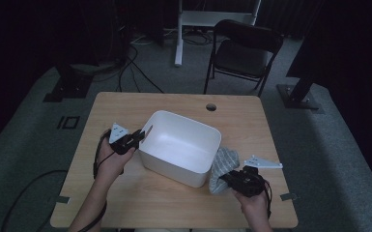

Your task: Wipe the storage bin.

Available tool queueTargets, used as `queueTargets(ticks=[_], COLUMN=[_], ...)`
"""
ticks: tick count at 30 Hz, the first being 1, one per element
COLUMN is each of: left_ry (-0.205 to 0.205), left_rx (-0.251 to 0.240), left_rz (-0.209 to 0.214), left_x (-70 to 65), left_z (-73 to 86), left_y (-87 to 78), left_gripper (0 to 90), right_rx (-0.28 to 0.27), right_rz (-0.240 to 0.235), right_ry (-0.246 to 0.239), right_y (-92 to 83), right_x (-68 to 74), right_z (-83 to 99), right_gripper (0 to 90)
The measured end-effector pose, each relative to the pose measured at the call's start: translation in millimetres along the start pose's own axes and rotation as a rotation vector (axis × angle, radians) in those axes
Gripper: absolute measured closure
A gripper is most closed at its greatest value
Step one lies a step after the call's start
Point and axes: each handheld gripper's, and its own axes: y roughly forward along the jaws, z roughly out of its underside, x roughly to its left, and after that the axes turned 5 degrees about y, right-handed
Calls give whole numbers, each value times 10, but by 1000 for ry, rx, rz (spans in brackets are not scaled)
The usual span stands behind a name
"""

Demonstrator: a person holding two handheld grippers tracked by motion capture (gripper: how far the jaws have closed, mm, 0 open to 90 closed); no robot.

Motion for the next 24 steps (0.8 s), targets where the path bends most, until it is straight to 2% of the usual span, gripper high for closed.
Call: queueTargets(ticks=[3, 7, 10, 17, 24], left_ry=[-2, -3, 11, 0, -5], left_rx=[2, 19, 26, 21, 19], left_rz=[2, 10, 7, 9, 9], left_x=[-1, -15, -21, -21, -22], left_z=[0, 2, -4, -1, 3], left_y=[-2, 13, 14, 17, 15], left_gripper=[797, 795, 794, 794, 794], right_rx=[21, 9, 25, 87, 123], right_rz=[-1, 8, 40, 46, 77], right_ry=[1, -1, -16, 40, 50], right_y=[116, 161, 223, 359, 471], right_x=[7, -2, -8, -161, -248], right_z=[19, 38, 74, 152, 203], right_gripper=[770, 771, 772, 772, 772])
